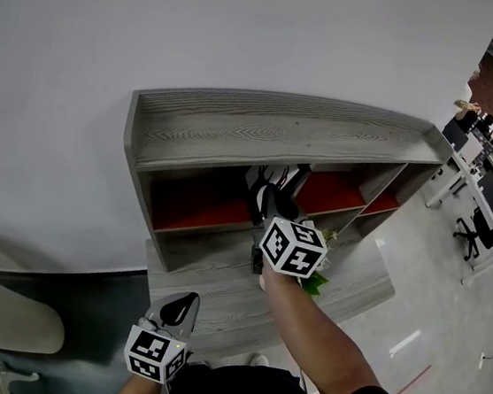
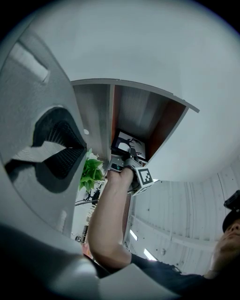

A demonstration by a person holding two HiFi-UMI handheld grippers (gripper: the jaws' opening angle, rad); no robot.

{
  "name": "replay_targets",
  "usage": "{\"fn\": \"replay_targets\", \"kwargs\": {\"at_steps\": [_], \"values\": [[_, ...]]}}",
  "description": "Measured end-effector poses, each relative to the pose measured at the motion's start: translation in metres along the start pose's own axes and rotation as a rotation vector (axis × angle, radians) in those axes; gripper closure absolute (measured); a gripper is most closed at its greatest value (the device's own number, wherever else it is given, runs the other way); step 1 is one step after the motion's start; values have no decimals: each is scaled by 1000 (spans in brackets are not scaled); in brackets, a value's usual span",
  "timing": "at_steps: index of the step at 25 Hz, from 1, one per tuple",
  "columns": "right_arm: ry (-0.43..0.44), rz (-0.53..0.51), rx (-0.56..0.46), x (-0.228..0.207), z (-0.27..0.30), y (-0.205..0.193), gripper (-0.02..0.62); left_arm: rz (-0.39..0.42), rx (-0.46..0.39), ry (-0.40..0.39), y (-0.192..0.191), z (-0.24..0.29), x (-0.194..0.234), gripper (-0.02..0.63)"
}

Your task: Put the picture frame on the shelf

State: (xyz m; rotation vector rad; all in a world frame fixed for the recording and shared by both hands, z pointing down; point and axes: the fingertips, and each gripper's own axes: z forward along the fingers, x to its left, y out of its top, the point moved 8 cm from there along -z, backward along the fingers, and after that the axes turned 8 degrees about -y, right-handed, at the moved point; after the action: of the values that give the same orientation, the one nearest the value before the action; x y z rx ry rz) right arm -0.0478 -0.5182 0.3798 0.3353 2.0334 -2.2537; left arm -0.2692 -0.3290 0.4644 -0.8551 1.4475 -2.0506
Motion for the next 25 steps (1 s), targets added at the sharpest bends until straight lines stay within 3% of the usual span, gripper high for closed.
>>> {"fn": "replay_targets", "kwargs": {"at_steps": [10,25], "values": [[43,-5,29,-3,-7,-3,454,-13,0,-12,0,4,-8,597],[100,40,43,-15,-49,-5,439,9,-3,-10,3,3,-21,597]]}}
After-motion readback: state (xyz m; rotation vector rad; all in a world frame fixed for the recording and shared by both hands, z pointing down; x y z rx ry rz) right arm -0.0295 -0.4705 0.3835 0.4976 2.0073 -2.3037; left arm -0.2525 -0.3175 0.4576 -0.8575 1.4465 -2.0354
